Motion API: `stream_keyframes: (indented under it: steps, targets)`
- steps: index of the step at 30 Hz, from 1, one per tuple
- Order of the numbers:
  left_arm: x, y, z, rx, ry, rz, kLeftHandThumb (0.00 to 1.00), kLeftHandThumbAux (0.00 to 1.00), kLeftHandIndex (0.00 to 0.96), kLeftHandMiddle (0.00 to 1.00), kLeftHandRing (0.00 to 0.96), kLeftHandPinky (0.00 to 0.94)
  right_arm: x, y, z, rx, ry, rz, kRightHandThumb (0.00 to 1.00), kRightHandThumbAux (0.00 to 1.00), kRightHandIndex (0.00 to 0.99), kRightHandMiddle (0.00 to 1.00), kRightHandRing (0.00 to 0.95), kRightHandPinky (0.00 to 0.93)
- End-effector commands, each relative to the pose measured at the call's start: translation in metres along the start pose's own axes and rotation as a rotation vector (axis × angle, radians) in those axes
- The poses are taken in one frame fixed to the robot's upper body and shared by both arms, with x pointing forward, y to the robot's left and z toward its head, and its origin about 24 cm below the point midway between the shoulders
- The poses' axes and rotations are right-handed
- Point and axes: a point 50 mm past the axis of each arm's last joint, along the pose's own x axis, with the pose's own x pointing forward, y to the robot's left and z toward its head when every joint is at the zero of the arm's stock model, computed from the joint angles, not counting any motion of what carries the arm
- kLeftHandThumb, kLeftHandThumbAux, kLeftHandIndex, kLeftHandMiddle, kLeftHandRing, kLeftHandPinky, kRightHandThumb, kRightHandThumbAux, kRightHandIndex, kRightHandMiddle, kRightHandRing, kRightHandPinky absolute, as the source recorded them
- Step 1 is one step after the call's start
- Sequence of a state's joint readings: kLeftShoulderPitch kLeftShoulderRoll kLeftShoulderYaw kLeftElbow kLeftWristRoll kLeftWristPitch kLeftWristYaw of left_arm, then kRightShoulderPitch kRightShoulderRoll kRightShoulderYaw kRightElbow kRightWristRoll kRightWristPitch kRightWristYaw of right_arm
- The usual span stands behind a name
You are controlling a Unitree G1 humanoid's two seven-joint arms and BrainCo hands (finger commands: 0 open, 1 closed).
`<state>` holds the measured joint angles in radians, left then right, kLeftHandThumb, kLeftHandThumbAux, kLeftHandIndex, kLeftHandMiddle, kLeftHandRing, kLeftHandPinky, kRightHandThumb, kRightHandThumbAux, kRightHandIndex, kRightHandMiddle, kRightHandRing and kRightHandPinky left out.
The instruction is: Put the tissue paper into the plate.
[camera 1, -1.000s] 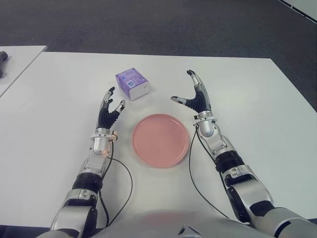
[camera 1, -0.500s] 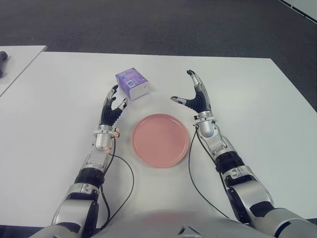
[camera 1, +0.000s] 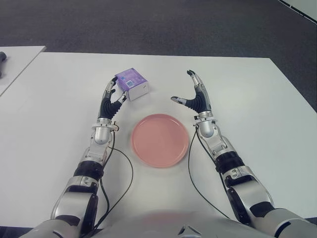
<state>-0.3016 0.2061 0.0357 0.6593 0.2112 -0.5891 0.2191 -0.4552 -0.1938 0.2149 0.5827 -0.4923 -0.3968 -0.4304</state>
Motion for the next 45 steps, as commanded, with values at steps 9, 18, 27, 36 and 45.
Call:
stream_keyframes:
  steps: [9, 18, 27, 36, 45]
  targets:
    - [0.001, 0.004, -0.001, 0.009, 0.008, -0.007, 0.0, 0.493, 0.0, 0.0, 0.0, 0.0, -0.004, 0.006, -0.001, -0.006, 0.025, 0.018, 0.138, 0.508, 0.0, 0.0, 0.0, 0.0]
    - [0.004, 0.005, -0.002, 0.02, 0.01, -0.01, 0.0, 0.481, 0.0, 0.0, 0.0, 0.0, -0.004, 0.008, 0.001, -0.006, 0.025, 0.019, 0.138, 0.508, 0.0, 0.0, 0.0, 0.0]
    - [0.013, 0.014, 0.01, 0.094, -0.05, -0.029, 0.0, 0.455, 0.0, 0.0, 0.0, 0.0, -0.003, 0.01, 0.003, -0.006, 0.026, 0.019, 0.138, 0.508, 0.0, 0.0, 0.0, 0.0]
    - [0.079, 0.051, 0.016, 0.553, 0.035, -0.13, 0.021, 0.434, 0.0, 0.0, 0.0, 0.0, -0.002, 0.013, 0.003, -0.007, 0.029, 0.021, 0.138, 0.508, 0.0, 0.0, 0.0, 0.0]
    - [0.098, 0.054, 0.017, 1.115, -0.004, -0.214, 0.058, 0.445, 0.0, 0.0, 0.0, 0.0, -0.003, 0.013, 0.004, -0.006, 0.028, 0.021, 0.138, 0.508, 0.0, 0.0, 0.0, 0.0]
